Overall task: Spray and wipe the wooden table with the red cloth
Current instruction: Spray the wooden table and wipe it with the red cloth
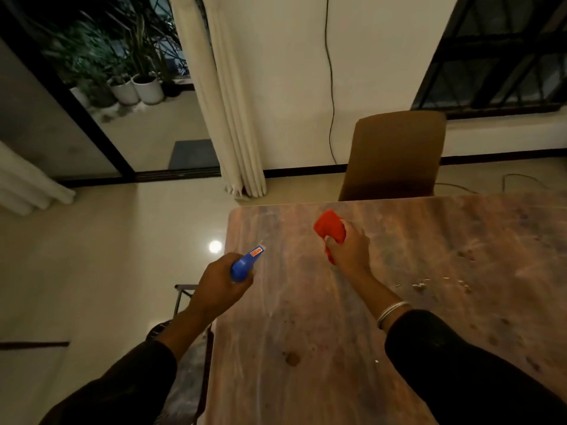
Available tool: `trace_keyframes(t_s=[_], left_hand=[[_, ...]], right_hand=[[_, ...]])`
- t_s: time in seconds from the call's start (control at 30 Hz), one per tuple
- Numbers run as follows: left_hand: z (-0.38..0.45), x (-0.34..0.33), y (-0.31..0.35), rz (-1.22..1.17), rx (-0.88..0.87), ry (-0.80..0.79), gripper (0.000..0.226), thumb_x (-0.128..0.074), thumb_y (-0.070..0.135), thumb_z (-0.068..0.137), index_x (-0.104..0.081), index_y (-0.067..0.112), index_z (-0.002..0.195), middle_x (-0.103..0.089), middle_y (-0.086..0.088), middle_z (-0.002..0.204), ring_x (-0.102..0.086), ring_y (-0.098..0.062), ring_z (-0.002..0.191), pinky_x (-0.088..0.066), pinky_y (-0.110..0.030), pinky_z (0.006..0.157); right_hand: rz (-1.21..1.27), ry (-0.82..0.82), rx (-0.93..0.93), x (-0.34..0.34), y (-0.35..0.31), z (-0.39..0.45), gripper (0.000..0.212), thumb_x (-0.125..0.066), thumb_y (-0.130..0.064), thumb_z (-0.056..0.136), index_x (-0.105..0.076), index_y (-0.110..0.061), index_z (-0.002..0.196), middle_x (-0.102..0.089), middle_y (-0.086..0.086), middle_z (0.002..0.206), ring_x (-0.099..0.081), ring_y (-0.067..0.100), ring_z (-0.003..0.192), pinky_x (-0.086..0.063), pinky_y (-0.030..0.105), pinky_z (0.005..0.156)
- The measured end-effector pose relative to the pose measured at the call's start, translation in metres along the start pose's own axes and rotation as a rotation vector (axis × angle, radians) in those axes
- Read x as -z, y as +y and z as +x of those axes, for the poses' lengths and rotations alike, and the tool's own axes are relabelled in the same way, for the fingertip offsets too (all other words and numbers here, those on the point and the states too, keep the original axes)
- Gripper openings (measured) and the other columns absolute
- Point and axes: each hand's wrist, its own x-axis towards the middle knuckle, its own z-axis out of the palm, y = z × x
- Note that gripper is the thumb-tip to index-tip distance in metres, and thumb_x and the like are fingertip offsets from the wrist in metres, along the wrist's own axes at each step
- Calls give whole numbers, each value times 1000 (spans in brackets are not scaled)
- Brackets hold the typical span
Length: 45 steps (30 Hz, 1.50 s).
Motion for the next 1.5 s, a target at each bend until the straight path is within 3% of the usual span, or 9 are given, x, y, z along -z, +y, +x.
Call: trace_keyframes(t_s=[0.1,0.3,0.6,0.77,0.93,1.1,1.23,1.4,1.5], left_hand=[[1,5,-28,21,40,24,20,-77,28,81,-57,27,79,-59,5,66,-56,-15,58,-46,-25,60],[6,-8,-64,72,64,9,22,-77,30,82,-55,26,84,-54,14,63,-55,-5,56,-37,-13,58],[19,-15,-85,33,15,-129,21,-77,25,83,-58,24,92,-63,7,77,-62,-9,69,-44,-17,68],[22,-11,-86,71,32,-93,24,-79,29,80,-61,16,89,-65,1,74,-64,-15,66,-48,-21,65],[20,-9,-87,72,19,-23,24,-78,24,82,-54,22,85,-53,13,67,-55,-6,60,-39,-17,62],[21,-6,-96,24,21,16,22,-76,21,83,-54,20,87,-53,11,69,-55,-7,61,-40,-17,64],[24,-6,-107,35,-35,25,24,-77,22,83,-54,25,88,-53,13,72,-56,-7,63,-42,-17,66],[35,-10,-125,39,-78,107,25,-76,22,83,-54,26,93,-53,13,73,-57,-9,64,-42,-16,65],[37,-11,-138,37,-100,124,22,-76,21,83,-58,20,95,-53,13,74,-57,-8,64,-41,-14,65]], right_hand=[[-74,8,-19,-20,0,-2,62,-68,-34,100,-45,-19,156,-50,15,148,-45,37,136,-42,50,110],[-229,44,-82,-37,18,11,61,-64,-40,99,-46,-24,156,-49,13,147,-44,37,134,-37,57,109],[-459,-59,-59,-68,30,15,68,-59,-52,99,-36,-31,160,-39,11,158,-35,36,145,-31,58,115],[-530,-109,-49,-81,31,11,68,-57,-54,100,-34,-34,160,-35,10,160,-34,35,145,-34,59,112],[-595,-89,-2,-84,35,14,67,-55,-58,99,-37,-34,158,-40,10,155,-41,34,138,-34,56,108],[-789,-118,168,-85,48,20,73,-42,-70,98,-39,-31,159,-44,8,154,-44,30,136,-33,52,106],[-730,-207,275,-104,36,17,72,-35,-62,102,-30,-28,165,-40,11,155,-41,30,135,-32,49,107],[-806,-442,795,-145,11,-14,83,-38,-63,96,-3,-39,167,-42,17,148,-46,37,124,-38,51,100],[-838,-537,1063,-146,19,-8,78,-33,-69,102,-1,-41,167,-40,22,155,-49,38,131,-43,53,103]])
